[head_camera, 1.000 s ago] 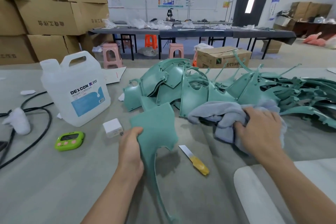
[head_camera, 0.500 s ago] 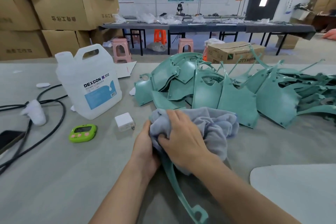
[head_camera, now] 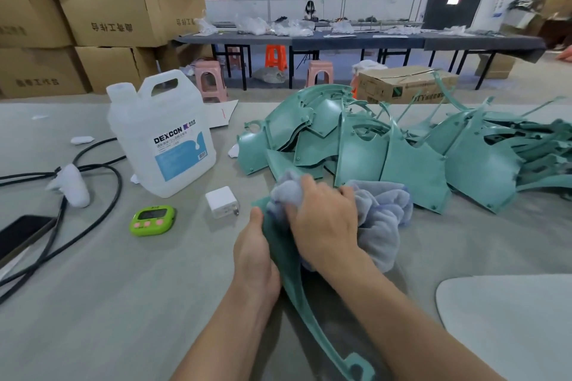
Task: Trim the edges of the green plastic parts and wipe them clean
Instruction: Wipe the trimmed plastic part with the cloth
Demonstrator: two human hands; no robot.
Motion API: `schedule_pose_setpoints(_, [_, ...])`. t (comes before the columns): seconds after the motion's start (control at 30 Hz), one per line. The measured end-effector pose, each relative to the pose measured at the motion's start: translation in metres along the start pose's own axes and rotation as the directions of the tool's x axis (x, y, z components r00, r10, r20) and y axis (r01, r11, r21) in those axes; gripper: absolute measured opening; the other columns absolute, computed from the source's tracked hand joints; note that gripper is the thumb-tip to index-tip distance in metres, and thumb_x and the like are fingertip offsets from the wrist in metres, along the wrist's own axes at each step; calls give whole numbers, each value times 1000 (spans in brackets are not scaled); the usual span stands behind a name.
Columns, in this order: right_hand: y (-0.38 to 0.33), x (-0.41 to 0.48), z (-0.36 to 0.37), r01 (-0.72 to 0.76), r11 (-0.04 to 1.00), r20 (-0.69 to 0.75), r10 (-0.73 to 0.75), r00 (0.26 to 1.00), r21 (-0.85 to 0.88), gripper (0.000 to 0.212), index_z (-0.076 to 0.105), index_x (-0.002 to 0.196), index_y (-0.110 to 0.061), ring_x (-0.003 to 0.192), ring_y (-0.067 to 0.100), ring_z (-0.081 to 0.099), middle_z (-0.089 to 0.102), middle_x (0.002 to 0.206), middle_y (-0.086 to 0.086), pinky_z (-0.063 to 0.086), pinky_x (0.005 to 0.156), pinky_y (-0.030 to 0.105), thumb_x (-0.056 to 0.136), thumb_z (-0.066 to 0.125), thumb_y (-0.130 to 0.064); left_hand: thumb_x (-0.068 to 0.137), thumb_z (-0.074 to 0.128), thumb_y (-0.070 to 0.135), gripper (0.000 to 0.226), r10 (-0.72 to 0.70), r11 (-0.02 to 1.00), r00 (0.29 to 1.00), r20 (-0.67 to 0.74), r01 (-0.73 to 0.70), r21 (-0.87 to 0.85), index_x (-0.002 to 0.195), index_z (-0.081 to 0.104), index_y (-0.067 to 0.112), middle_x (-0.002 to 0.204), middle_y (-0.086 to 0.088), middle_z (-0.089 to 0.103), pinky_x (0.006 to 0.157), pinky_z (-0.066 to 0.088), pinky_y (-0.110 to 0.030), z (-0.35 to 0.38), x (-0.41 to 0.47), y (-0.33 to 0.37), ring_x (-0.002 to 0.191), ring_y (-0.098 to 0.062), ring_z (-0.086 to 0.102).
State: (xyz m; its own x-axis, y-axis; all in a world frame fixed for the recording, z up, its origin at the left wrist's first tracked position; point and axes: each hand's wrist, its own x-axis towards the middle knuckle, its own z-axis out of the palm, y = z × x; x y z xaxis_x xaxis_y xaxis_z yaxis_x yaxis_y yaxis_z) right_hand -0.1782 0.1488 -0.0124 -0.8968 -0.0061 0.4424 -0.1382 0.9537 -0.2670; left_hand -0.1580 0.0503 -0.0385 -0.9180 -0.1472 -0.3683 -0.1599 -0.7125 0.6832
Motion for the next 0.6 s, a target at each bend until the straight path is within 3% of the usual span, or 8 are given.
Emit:
schedule_pose_setpoints(0.1, [-3, -24, -11, 227, 974, 46, -227, 973, 17, 14, 45, 84, -30, 72, 20, 57, 61, 75, -7, 34, 88, 37, 95, 49, -38, 101, 51, 48, 54, -15, 991, 998, -60, 23, 132, 64, 66, 11, 55, -10, 61, 49, 51, -26, 3, 0, 7, 49, -21, 63])
schedule_pose_setpoints(0.2, [2, -32, -37, 358, 932, 171, -346, 923, -48, 13, 45, 84, -31, 74, 20, 57, 61, 78, -6, 32, 89, 36, 94, 47, -39, 103, 43, 51, 59, -48, 959, 997, -56, 62, 276, 71, 58, 5, 64, -18, 62, 46, 47, -26, 3, 1, 9, 51, -30, 60])
schedule_pose_setpoints(0.3, [8, -33, -63, 476, 879, 291, -446, 847, -39, 15, 54, 92, -32, 84, 17, 56, 58, 86, -7, 31, 91, 34, 92, 48, -45, 97, 50, 58, 58, -87, 966, 994, -67, 101, 239, 86, 67, 5, 73, -16, 74, 43, 54, -32, 2, -3, 11, 51, -30, 70])
schedule_pose_setpoints(0.37, [12, -35, -78, 525, 851, 340, -495, 799, 6, 19, 58, 96, -34, 86, 14, 54, 60, 88, -10, 30, 90, 33, 86, 53, -50, 99, 54, 51, 48, -57, 990, 997, -59, 64, 129, 92, 71, 7, 80, -12, 78, 46, 56, -30, 3, -2, 13, 62, -25, 75])
schedule_pose_setpoints(0.43, [20, -39, -94, 416, 900, 304, -436, 847, 132, 24, 62, 100, -44, 89, 11, 54, 63, 88, -16, 35, 88, 32, 82, 56, -58, 100, 56, 44, 39, 0, 1000, 996, -86, 2, 21, 103, 72, 8, 93, -12, 78, 51, 58, -29, 2, 0, 21, 73, -25, 77])
schedule_pose_setpoints(0.5, [32, -38, -104, 176, 929, 154, -236, 959, 327, 17, 60, 98, -57, 84, 3, 59, 66, 84, -20, 47, 73, 25, 81, 63, -57, 101, 56, 41, 36, 47, 998, 987, -152, -41, 38, 110, 70, 9, 95, -11, 78, 45, 54, -27, 0, 7, 25, 66, -26, 74])
schedule_pose_setpoints(0.57, [40, -30, -105, 16, 850, -9, -13, 1000, 527, 17, 60, 91, -52, 71, -2, 62, 67, 78, -23, 42, 56, 11, 83, 73, -42, 101, 56, 40, 35, 73, 987, 979, -193, -43, 156, 115, 68, 10, 91, -10, 75, 42, 48, -23, -2, 9, 24, 58, -24, 67])
schedule_pose_setpoints(0.6, [40, -26, -103, -28, 791, -33, 61, 998, 612, 18, 62, 90, -47, 70, -2, 62, 68, 78, -23, 43, 55, 11, 85, 75, -36, 102, 54, 39, 38, 69, 979, 982, -176, -33, 202, 121, 66, 8, 95, -10, 72, 45, 48, -23, -3, 10, 23, 60, -23, 64])
